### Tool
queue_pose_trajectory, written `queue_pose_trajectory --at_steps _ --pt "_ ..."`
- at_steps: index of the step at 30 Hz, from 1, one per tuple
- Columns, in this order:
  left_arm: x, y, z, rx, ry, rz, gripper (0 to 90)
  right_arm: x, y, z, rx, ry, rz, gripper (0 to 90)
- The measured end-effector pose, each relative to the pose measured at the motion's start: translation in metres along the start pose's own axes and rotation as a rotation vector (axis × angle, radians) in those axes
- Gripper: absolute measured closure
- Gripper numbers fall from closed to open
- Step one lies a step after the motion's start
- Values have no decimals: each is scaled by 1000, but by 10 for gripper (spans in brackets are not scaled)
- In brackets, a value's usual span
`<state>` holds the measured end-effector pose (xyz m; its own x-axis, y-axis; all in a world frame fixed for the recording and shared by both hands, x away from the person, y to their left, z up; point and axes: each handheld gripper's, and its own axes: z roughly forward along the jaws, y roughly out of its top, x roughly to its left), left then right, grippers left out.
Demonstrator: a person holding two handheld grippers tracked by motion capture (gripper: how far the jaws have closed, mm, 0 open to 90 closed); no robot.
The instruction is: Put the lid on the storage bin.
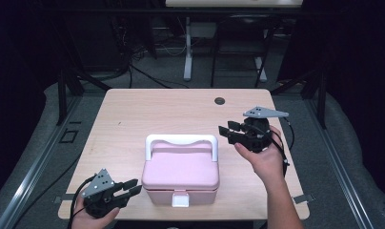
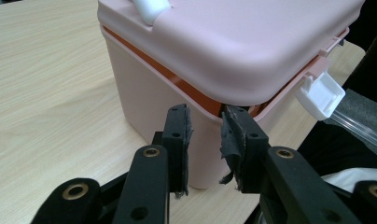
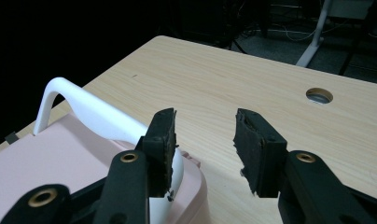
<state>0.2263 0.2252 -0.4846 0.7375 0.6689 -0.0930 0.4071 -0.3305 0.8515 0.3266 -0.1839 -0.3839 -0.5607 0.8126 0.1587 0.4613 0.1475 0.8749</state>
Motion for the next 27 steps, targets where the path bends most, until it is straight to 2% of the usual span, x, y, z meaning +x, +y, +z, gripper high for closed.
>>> queue_pose_trajectory --at_steps 5,13,19,26,27 --pt "1 0 -2 -23 0 -18 704 0 0 0 5 -1 1 576" --pt "2 0 -1 -17 -1 -9 700 0 0 1 4 0 -2 576" --pt "3 1 0 -21 0 -29 658 0 0 0 5 -1 -1 574" --pt "5 4 0 -8 -1 -28 631 0 0 0 0 -3 -1 572" --pt "6 4 1 -20 -1 -31 625 0 0 0 -1 -3 -1 572"
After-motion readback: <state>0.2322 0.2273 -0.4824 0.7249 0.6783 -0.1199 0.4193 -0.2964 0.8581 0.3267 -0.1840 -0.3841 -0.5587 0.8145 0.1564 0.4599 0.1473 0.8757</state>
